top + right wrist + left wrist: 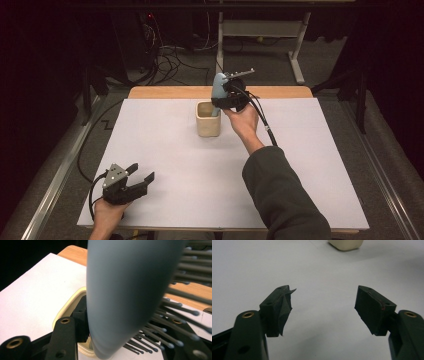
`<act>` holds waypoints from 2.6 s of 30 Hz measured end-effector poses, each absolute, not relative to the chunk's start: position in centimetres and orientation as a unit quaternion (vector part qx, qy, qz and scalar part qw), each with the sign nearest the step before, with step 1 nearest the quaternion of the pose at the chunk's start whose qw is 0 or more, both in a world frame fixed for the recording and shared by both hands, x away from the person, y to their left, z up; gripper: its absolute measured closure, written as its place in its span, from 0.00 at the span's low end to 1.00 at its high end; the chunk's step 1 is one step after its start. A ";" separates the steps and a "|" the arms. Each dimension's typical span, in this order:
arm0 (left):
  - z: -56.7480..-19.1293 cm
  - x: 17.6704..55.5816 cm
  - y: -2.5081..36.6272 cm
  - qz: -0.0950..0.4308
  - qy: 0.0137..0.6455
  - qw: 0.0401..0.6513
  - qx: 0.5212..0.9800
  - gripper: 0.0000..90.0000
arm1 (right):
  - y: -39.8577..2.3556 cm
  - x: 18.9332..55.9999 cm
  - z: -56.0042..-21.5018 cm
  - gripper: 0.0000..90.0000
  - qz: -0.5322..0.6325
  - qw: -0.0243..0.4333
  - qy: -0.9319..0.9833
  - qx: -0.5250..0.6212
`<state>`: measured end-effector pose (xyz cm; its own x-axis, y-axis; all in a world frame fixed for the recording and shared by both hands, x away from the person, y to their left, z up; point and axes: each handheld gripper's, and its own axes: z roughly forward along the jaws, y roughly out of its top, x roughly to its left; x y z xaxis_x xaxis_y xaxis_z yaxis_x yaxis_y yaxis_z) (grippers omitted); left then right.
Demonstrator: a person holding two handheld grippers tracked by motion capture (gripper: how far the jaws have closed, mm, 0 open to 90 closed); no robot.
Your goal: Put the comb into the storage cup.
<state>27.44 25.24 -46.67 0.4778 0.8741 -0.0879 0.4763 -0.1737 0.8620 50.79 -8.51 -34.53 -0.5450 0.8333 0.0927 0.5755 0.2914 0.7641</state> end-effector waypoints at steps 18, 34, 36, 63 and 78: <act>-46.6 27.4 25.3 0.225 0.462 0.448 0.732 0.33 | -8.2 50.8 -35.2 0.54 0.391 0.154 0.791 0.444; -46.6 27.5 25.3 0.226 0.462 0.450 0.731 0.33 | -8.7 50.8 -34.7 0.45 0.399 0.167 0.784 0.445; -46.6 27.4 25.3 0.226 0.460 0.451 0.731 0.33 | -8.8 50.8 -34.5 0.42 0.397 0.176 0.785 0.442; -46.6 27.4 25.3 0.227 0.460 0.452 0.730 0.33 | -10.9 49.6 -34.0 0.34 0.402 0.199 0.785 0.427; -46.6 27.4 25.3 0.227 0.459 0.452 0.731 0.33 | -11.3 49.0 -33.9 0.35 0.412 0.197 0.782 0.423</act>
<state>27.42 25.26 -46.59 0.4757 0.8758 -0.0822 0.4649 -0.1710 0.8687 49.04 -11.33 -33.86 -0.5638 0.8249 0.0408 0.4996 0.3013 0.8122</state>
